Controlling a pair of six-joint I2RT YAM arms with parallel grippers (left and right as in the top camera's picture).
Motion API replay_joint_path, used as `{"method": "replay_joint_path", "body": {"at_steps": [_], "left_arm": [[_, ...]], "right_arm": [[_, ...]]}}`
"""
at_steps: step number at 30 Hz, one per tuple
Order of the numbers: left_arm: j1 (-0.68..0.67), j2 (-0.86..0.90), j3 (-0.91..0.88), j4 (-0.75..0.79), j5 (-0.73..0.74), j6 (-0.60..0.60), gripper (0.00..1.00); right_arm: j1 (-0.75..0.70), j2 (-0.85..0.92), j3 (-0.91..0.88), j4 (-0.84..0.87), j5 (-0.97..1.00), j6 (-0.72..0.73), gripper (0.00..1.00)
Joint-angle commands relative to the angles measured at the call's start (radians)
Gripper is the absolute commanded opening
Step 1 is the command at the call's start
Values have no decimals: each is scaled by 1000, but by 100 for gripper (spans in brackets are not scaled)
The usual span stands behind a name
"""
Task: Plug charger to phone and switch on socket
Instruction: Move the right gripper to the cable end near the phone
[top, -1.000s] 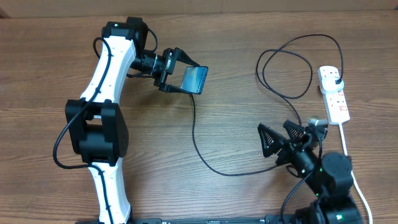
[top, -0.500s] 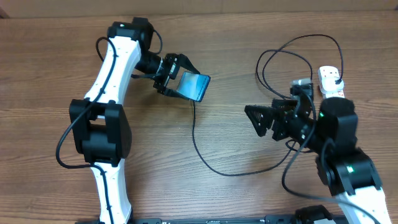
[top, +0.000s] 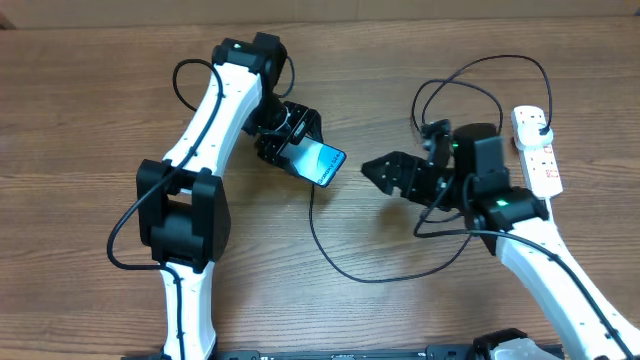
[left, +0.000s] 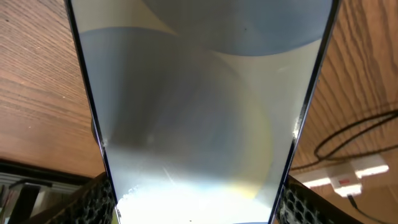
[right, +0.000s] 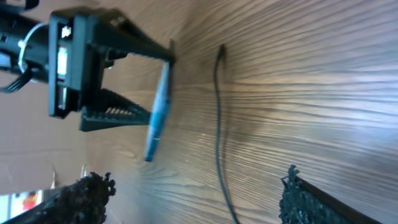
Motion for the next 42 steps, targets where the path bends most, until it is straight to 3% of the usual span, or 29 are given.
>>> {"method": "replay_joint_path", "body": {"at_steps": [1,5,15,21,30,42], "left_arm": [[-32,-1,30,14,-31,-44,47],[-48,-1,30,14,-23,-52,48],[-81,-1,30,14,21,-51,49],[-113,-1,30,14,88,-51,49],[-153,-1,30,26,86,-52,49],[-154,-1,30,26,89,-55,50]], "right_arm": [[61,41,21,47,31,129,84],[102,84,18,71,87,230,77],[146,139,17,158,87,289,73],[157,145,17,180,164,357,62],[157,195,17,185,165,380,48],[162,195,17,200,179,413,37]]}}
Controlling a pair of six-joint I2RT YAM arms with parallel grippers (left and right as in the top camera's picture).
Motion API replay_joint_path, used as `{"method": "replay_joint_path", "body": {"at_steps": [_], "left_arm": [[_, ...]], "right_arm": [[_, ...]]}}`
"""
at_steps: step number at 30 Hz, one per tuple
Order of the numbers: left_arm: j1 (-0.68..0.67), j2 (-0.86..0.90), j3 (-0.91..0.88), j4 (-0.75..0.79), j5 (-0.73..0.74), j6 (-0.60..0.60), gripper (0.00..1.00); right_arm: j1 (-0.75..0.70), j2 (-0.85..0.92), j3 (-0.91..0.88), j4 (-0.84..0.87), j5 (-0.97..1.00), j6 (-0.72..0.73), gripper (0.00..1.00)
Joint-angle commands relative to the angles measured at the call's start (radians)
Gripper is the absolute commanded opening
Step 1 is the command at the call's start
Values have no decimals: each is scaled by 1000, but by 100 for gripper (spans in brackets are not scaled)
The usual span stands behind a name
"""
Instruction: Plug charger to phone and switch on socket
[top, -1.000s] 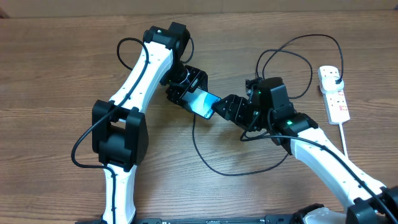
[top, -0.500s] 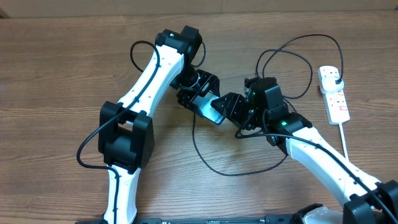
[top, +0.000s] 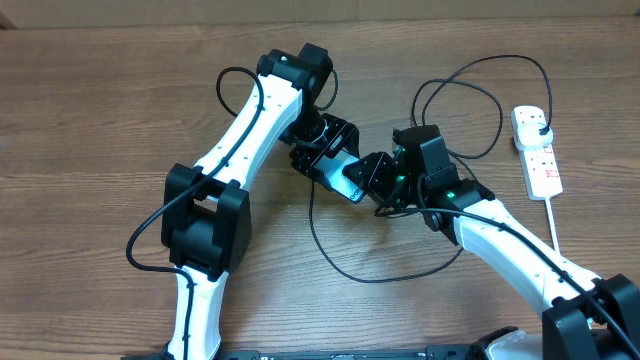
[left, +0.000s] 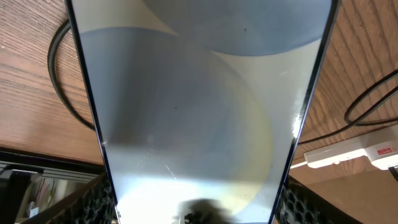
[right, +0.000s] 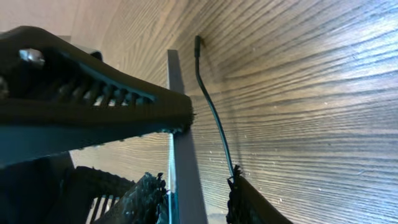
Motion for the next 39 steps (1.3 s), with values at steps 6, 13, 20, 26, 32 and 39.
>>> {"method": "replay_joint_path", "body": {"at_steps": [6,13,20,26,32,39], "left_arm": [[-9,-1,30,0,34,-17,50],[-9,-1,30,0,35,-17,51],[-9,-1,30,0,40,-17,52],[-9,-1,30,0,49,-17,56],[-8,-1,30,0,49,-16,72],[-4,-1,30,0,49,-11,100]], "right_arm": [[28,-2,17,9,19,12,33],[33,-2,17,9,20,12,21],[33,-2,17,9,19,12,14],[33,-2,17,9,19,12,7],[33,-3,17,9,18,20,4],[26,-5,18,25,15,31,4]]}}
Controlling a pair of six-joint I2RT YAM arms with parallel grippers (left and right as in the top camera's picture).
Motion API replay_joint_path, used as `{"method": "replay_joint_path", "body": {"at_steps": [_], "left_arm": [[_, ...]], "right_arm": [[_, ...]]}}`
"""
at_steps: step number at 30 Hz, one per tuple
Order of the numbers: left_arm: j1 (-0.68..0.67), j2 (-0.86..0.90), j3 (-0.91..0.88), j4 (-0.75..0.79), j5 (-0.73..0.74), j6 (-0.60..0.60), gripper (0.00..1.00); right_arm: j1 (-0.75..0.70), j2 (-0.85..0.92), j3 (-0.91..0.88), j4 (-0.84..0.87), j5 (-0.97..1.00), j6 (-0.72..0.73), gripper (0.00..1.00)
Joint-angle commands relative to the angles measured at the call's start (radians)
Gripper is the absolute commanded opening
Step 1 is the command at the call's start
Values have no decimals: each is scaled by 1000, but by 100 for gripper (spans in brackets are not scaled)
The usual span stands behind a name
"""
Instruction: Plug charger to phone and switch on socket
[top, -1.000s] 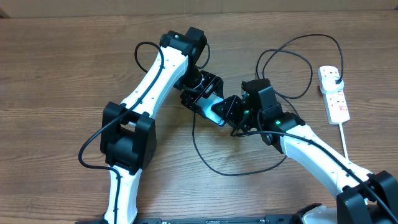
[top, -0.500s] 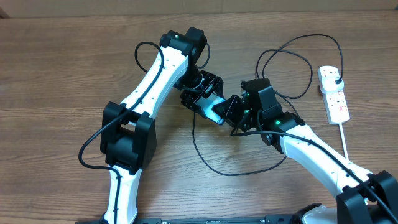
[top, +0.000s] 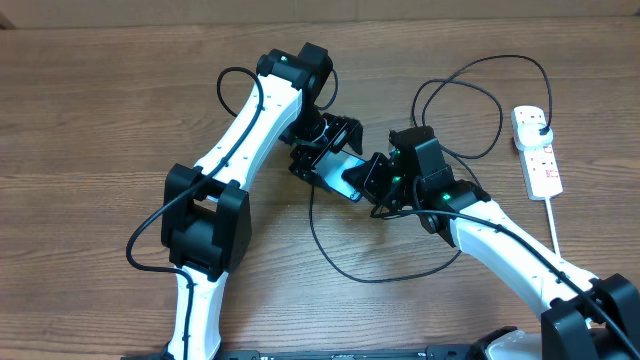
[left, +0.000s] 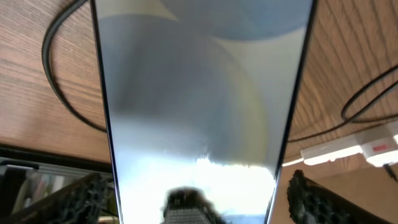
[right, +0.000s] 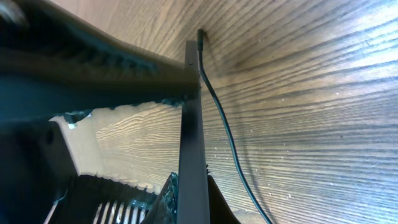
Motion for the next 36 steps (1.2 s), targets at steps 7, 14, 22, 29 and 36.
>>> {"method": "replay_joint_path", "body": {"at_steps": [7,14,22,29,36], "left_arm": [[33,-1,28,123,98,246,100],[87,-1,28,386,431,509,100],[103,-1,28,627,642,381,90],[98,-1,28,843,671,194,68],[89,-1,28,966,624,118,49]], "right_arm": [[-56,-26,17,33,-4,-9,4],[-192,-86,18,106,-5,45,4],[-258,-134,18,391,10,305,4],[-213,-134,18,481,137,508,4],[-102,-133,18,528,357,627,4]]}}
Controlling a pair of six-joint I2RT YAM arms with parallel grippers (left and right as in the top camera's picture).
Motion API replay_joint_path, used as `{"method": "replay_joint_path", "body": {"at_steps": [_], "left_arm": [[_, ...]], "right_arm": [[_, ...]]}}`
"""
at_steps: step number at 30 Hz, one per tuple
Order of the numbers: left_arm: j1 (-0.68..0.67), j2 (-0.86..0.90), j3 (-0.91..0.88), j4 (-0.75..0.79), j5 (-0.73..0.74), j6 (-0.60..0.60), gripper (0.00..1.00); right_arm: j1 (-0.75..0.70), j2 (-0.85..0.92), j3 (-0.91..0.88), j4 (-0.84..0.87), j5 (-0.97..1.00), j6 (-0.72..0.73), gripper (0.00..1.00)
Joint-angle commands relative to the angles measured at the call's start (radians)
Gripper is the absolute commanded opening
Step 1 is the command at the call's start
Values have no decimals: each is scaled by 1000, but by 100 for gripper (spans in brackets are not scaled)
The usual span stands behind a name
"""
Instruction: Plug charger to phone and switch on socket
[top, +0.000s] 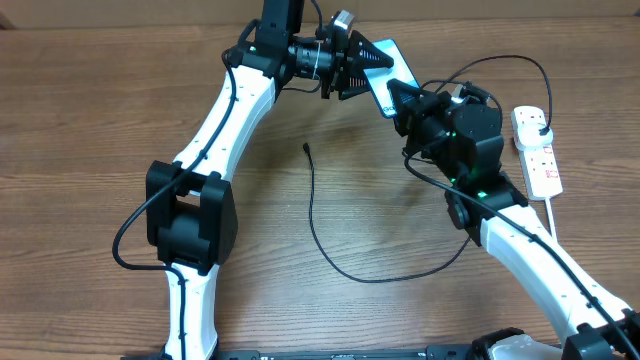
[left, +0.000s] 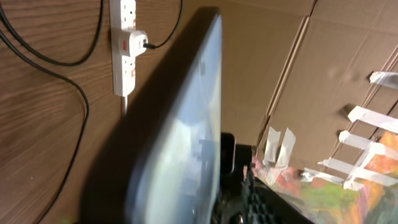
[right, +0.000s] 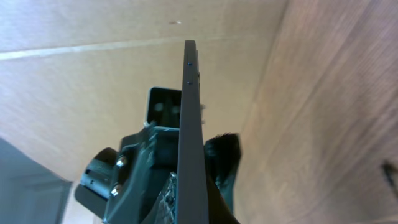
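Observation:
The phone (top: 398, 68) is up in the air over the far side of the table. My right gripper (top: 402, 100) is shut on its lower end; the right wrist view shows the phone (right: 189, 124) edge-on between the fingers. My left gripper (top: 365, 68) faces it from the left with its fingers spread, and there the phone (left: 186, 137) shows tilted and edge-on beside one finger (left: 252, 202). The black charger cable (top: 312, 220) lies loose on the table, its plug end (top: 306, 148) free. The white socket strip (top: 537, 152) lies at the right with the adapter plugged in.
The cable loops over the table's middle and runs back to the socket strip (left: 124, 53) at the right. A cardboard wall (right: 124, 37) stands behind the table. Both arms reach high over the far half of the wooden table (top: 90, 120).
The phone was low over the table's middle, between both grippers. Now it is high at the far side, in my right gripper. The left wrist view shows it edge-on rather than flat.
First my left gripper alone held the phone, with the right gripper open and apart. Then the right gripper was around the phone's lower end. Then the left fingers stood wider and the right gripper was shut on it. Now the phone is raised, the cable still on the table.

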Motion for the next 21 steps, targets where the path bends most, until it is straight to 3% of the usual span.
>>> {"method": "replay_joint_path", "body": {"at_steps": [1,5,9,11,15,21], "left_arm": [[-11,-1,18,10,-25,-38,49],[-12,-1,18,11,-81,-73,45],[-21,-1,18,12,-136,-134,32],[-26,-1,18,43,-140,-157,19],[-35,-1,18,136,-138,-207,9],[-41,-1,18,168,-135,-200,6]], "right_arm": [[40,-26,18,23,129,72,4],[45,-26,18,21,131,78,4],[44,-14,18,25,132,124,4],[45,2,18,38,131,125,4],[45,37,18,48,131,198,4],[48,63,18,83,120,207,4]]}}
